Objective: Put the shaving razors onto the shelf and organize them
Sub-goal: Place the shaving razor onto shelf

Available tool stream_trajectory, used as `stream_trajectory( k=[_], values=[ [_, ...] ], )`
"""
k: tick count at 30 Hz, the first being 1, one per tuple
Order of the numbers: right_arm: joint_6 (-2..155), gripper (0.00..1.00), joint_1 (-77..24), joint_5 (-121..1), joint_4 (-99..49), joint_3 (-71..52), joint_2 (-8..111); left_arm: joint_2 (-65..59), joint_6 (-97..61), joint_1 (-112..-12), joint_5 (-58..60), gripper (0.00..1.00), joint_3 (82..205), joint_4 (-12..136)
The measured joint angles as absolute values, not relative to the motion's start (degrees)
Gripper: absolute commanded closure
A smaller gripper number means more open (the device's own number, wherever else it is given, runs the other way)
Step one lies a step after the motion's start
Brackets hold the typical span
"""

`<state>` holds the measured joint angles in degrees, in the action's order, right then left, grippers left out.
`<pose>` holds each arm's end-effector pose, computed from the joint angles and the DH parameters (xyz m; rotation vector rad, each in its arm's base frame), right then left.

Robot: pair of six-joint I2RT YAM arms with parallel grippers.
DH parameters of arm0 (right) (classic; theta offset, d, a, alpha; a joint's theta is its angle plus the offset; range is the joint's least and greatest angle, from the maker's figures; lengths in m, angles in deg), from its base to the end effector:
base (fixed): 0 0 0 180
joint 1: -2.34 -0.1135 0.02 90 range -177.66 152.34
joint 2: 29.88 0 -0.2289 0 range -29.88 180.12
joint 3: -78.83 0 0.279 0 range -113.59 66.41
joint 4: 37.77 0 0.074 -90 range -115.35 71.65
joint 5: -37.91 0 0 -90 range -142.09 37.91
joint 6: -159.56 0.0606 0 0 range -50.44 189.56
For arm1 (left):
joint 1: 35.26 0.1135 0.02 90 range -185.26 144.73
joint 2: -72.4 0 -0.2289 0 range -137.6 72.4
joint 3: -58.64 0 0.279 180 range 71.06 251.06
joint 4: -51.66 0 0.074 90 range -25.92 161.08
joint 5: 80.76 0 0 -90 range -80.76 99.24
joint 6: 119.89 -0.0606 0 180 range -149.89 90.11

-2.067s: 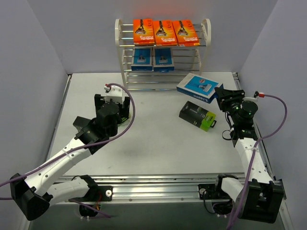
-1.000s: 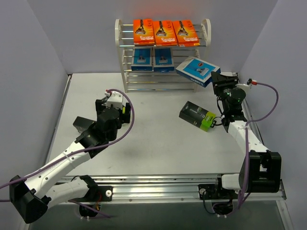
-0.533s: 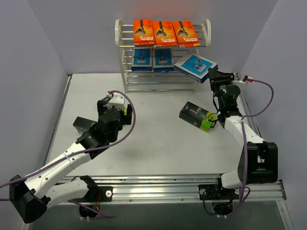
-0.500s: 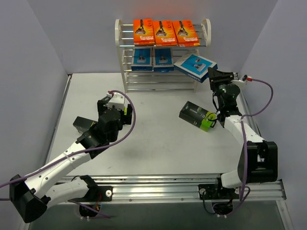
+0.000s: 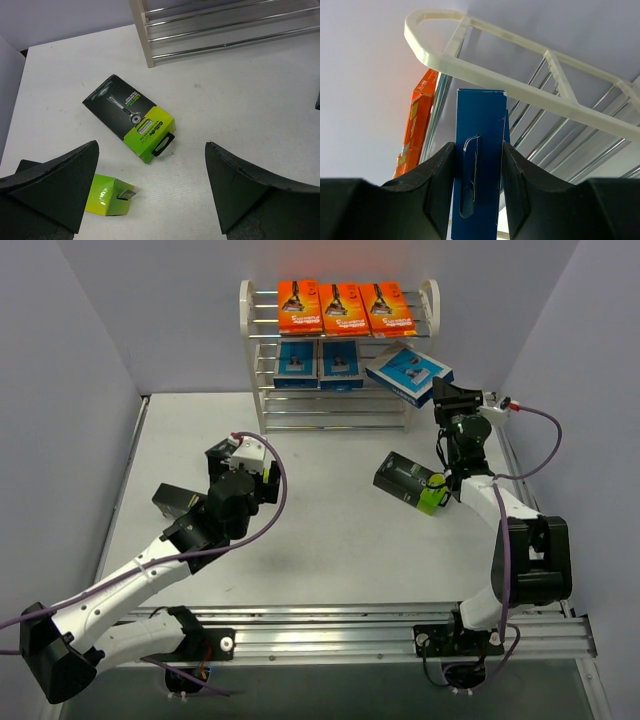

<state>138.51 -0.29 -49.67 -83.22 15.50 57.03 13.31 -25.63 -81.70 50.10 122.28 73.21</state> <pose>0.3879 0.0153 0.2806 0.7209 1.0315 1.0664 0.2321 -0.1865 0.2970 0.1776 1.7851 0.0343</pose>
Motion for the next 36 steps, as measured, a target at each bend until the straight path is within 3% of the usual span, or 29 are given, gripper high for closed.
stream_trajectory(
  k=[30,36],
  values=[
    [134.4,1.0,-3.4,-46.2,-92.0,15.1,63.6,12.6,-27.6,-84.5,50.8,0.04,122.1,71.6],
    [134.0,0.87,-3.4,-46.1,-92.0,15.4,63.8,12.6,-27.6,-84.5,50.8,0.04,122.1,71.3]
  ],
)
